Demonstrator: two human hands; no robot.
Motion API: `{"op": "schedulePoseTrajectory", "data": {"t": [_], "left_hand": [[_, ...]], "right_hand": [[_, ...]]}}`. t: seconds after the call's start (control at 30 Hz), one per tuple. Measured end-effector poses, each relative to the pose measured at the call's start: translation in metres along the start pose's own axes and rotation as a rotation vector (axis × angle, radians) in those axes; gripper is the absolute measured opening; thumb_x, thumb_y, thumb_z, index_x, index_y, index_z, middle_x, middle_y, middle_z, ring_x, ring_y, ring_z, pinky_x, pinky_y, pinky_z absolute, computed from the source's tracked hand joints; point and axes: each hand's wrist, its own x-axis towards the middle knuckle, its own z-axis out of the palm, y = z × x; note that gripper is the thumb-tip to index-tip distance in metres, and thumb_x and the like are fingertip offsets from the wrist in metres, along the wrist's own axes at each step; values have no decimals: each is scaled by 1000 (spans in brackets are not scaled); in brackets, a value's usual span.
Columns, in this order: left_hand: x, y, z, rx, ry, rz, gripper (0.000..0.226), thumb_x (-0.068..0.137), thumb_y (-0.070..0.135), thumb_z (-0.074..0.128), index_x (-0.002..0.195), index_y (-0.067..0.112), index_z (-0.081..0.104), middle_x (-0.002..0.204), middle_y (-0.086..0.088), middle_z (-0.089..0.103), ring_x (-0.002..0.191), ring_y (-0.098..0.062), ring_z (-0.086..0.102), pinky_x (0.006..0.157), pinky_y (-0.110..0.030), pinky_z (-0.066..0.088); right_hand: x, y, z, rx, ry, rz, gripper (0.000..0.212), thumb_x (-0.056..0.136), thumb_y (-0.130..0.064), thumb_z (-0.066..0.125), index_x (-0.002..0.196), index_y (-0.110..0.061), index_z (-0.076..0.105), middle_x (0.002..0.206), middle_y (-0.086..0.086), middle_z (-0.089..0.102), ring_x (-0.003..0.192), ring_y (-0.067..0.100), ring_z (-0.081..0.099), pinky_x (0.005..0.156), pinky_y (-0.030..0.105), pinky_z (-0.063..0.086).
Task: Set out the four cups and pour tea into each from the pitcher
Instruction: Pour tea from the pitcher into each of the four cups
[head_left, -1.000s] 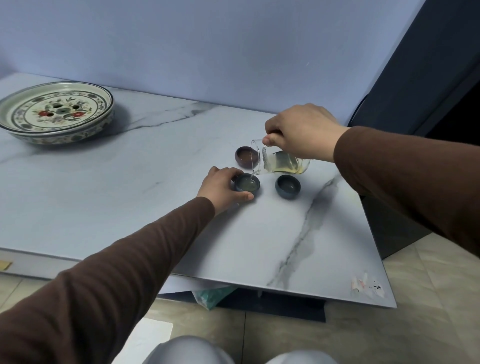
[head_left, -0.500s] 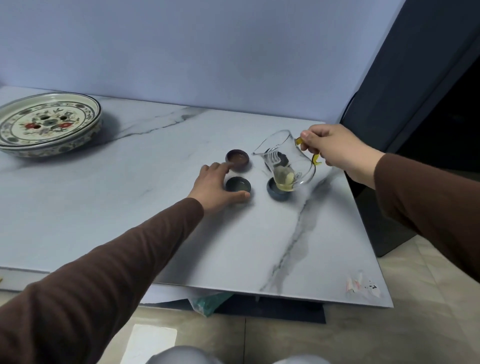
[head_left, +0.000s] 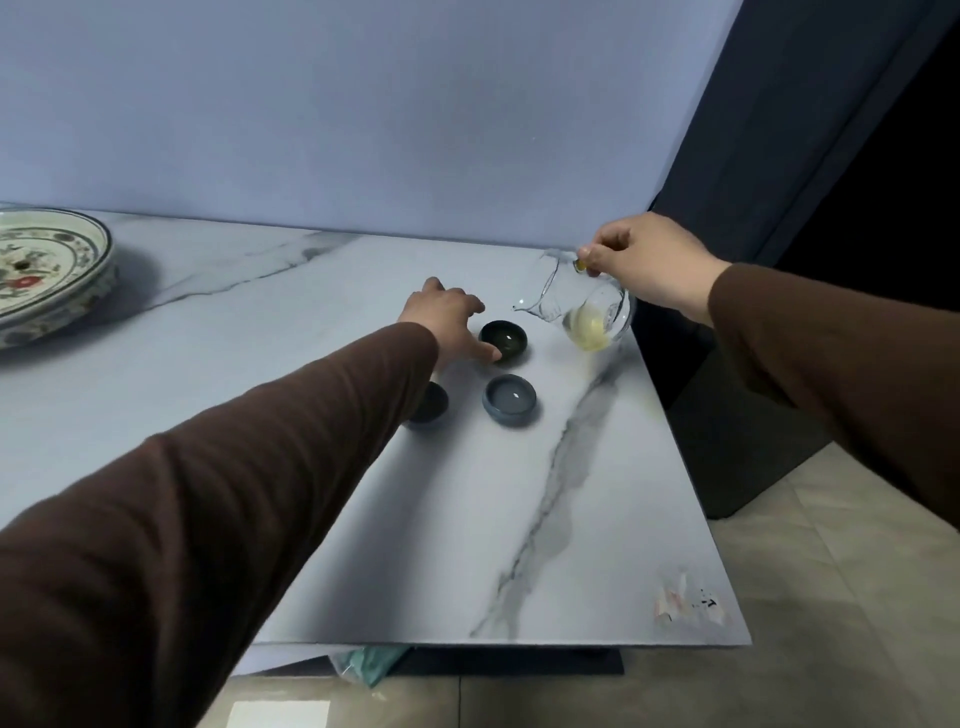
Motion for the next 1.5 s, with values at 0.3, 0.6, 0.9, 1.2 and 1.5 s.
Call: {"op": "schedulePoseTrajectory", "data": {"t": [0.3, 0.6, 0.9, 1.2, 1.5], "left_hand": [[9, 3, 17, -95, -41, -118, 80, 57, 73, 66, 130, 41, 55, 118, -4, 47, 119, -30, 37, 104, -36, 35], [9, 5, 19, -96, -16, -97, 60, 66, 66, 68, 121, 42, 61, 97, 0, 39, 111, -30, 36, 86, -32, 27], [11, 4, 20, -108, -7, -111, 61, 63, 67, 69, 118, 43, 62, 95, 2, 39, 98, -24, 30, 81, -32, 26], [10, 5, 19, -110, -7, -105, 62, 65, 66, 70, 121, 40, 62, 92, 2, 38, 96, -22, 28, 83, -32, 26], [9, 6, 17, -122, -18, -91, 63, 67, 64, 71, 124, 37, 61, 93, 1, 39, 103, -23, 32, 82, -32, 25]], "right_hand": [[20, -11, 8, -299, -78, -102, 29, 91, -49, 53, 86, -25, 69, 85, -4, 67, 85, 23, 60, 74, 34, 50], [25, -24, 19, -443, -80, -214, 27, 93, -46, 54, 74, -26, 58, 69, -9, 52, 81, 25, 53, 65, 31, 33], [23, -34, 14, -509, -57, -280, 25, 95, -44, 53, 77, -26, 55, 70, -6, 50, 83, 26, 51, 66, 32, 33], [25, -40, 10, -555, -16, -316, 25, 95, -44, 52, 78, -25, 54, 73, -3, 51, 80, 27, 48, 64, 32, 30], [27, -44, 8, -581, -11, -329, 23, 95, -43, 52, 80, -26, 55, 81, -1, 56, 81, 28, 48, 65, 33, 30]]}}
